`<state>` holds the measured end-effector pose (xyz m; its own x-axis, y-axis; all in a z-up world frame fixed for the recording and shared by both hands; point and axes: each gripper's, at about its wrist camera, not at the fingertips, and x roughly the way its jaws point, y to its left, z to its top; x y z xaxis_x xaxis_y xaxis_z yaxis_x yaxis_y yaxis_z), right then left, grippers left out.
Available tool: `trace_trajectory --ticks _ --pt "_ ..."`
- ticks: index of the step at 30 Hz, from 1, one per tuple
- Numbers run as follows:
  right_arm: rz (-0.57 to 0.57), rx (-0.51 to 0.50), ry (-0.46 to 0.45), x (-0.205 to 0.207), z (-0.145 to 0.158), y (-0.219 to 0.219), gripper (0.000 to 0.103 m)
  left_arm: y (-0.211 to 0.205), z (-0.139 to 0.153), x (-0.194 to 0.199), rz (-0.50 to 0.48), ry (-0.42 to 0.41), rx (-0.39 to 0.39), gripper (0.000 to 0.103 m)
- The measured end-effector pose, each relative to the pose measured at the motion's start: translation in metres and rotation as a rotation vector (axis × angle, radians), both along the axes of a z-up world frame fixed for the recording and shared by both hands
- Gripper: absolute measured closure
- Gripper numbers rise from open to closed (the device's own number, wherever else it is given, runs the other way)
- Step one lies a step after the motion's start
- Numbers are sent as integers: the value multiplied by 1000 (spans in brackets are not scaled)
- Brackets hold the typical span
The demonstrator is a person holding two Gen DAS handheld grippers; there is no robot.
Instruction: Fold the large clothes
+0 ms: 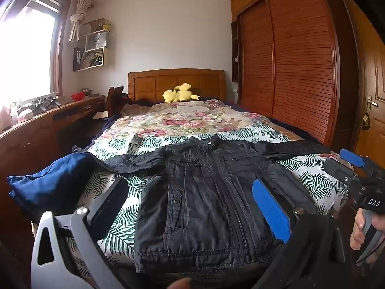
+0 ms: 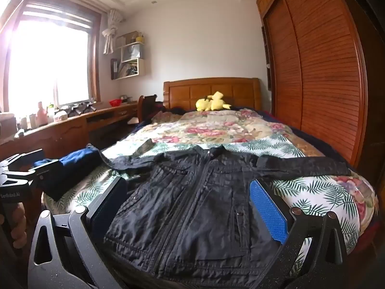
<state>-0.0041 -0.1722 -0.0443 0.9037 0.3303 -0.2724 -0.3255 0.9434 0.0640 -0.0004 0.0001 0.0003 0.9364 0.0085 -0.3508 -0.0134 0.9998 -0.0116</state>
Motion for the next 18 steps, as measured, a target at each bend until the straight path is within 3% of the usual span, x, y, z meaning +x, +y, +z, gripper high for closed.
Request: trace_trajectory --ticks 18 --pt "-1 15 -1 3 -2 -6 0 -3 -2 0 -4 1 -12 0"
